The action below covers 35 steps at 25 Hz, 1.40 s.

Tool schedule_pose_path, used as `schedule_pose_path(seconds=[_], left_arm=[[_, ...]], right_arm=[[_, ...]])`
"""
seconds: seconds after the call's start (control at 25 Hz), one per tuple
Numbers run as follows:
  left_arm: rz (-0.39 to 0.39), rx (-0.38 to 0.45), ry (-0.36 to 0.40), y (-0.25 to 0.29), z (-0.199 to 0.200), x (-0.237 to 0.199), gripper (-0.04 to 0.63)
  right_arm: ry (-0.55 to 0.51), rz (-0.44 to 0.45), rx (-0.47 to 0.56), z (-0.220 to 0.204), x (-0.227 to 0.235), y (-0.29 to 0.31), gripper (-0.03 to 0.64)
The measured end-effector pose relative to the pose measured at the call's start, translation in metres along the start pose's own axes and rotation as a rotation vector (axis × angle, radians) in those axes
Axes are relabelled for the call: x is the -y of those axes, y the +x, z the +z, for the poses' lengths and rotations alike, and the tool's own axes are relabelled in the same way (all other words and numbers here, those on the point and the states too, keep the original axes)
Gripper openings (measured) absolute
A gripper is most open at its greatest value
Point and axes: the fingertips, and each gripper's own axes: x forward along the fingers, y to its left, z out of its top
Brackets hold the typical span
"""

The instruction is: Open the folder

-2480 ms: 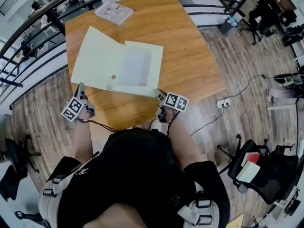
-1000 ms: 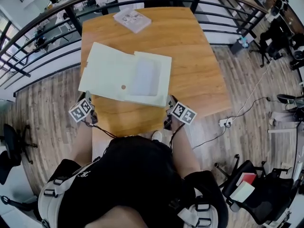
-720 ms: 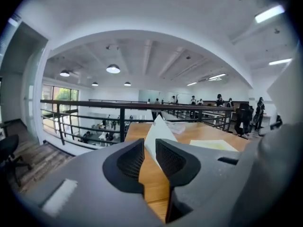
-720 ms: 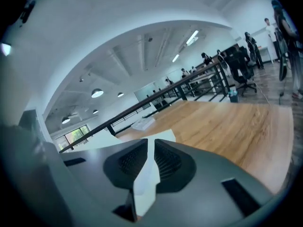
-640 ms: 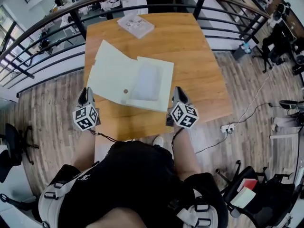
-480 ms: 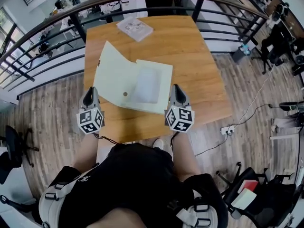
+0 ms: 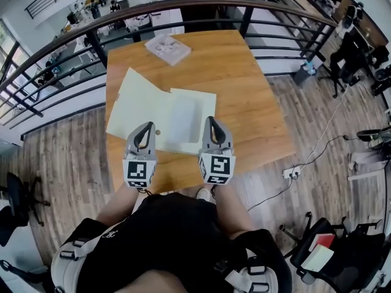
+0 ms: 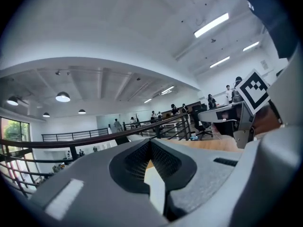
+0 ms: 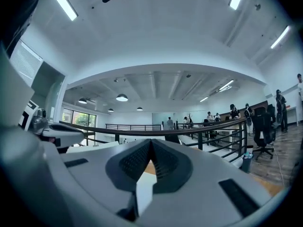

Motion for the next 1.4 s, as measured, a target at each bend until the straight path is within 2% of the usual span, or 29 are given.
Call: schedule_pose_path(seconds=[0.16,0.44,1.4], left_arm=[[-0.037,-0.029,-0.067,0.007,-0.012,0.010,0.005],[-0.052,-0.066,-0.122,0.011,-0.025,0.014,0.004],[-0.063,-0.101,-0.128,0.008,-0.035,0.018,0.005]], right_arm=[[-0.007,0.025,0.001,-0.007,-0.010,-0.003,0.006],[0.002,0.049,-0.013,-0.015,-0.017,-0.004,0.006],[0.008,0.039,-0.023,-0.020,-0.011,-0.010,0.006]])
